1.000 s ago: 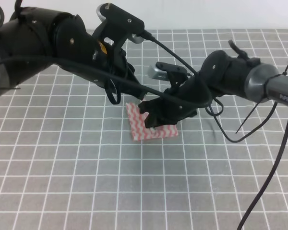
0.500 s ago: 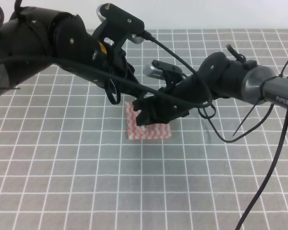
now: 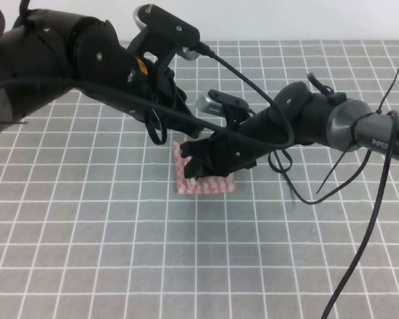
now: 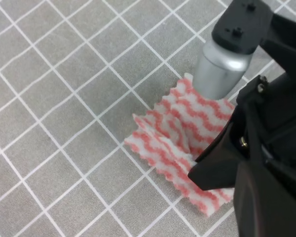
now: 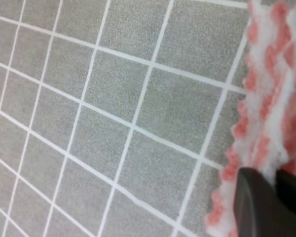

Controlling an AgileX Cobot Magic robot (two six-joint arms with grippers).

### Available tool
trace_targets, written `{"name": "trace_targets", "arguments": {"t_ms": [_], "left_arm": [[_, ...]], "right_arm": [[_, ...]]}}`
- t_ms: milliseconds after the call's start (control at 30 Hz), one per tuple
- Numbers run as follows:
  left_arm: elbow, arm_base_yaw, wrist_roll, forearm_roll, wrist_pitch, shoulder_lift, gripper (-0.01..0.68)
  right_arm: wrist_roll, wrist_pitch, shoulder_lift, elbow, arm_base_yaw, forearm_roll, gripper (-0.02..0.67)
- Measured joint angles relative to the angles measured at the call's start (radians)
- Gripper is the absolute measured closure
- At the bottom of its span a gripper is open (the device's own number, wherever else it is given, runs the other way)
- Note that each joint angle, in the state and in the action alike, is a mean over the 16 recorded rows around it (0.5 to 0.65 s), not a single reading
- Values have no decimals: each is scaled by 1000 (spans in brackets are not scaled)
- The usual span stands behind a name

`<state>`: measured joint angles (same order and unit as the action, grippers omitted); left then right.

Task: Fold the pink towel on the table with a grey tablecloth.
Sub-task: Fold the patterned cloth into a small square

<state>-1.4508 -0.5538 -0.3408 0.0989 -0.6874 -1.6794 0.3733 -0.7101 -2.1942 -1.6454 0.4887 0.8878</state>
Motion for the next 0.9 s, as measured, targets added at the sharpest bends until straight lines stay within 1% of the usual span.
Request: {"name": "trace_targets", "arguments": {"t_ms": [167, 500, 600, 667, 733, 800, 900], "left_arm": [[0, 0, -3, 0, -3, 1, 672], [0, 0, -8, 0, -11, 0, 672], [0, 0, -7, 0, -13, 1, 672], [0, 0, -7, 0, -13, 0, 672], [0, 0, -6, 1, -14, 0, 672], [0, 0, -6, 1, -14, 0, 672], [0, 0, -5, 1, -15, 1, 672]], "right_arm": [[13, -13, -11, 0, 0, 23, 622], [83, -46, -17, 1, 0, 112, 461], [101, -50, -24, 1, 0, 138, 423], [113, -52, -32, 1, 0, 154, 412], [122, -53, -40, 1, 0, 165, 419], [125, -52, -49, 0, 0, 171, 435], [125, -51, -57, -5, -1, 171, 480]]}}
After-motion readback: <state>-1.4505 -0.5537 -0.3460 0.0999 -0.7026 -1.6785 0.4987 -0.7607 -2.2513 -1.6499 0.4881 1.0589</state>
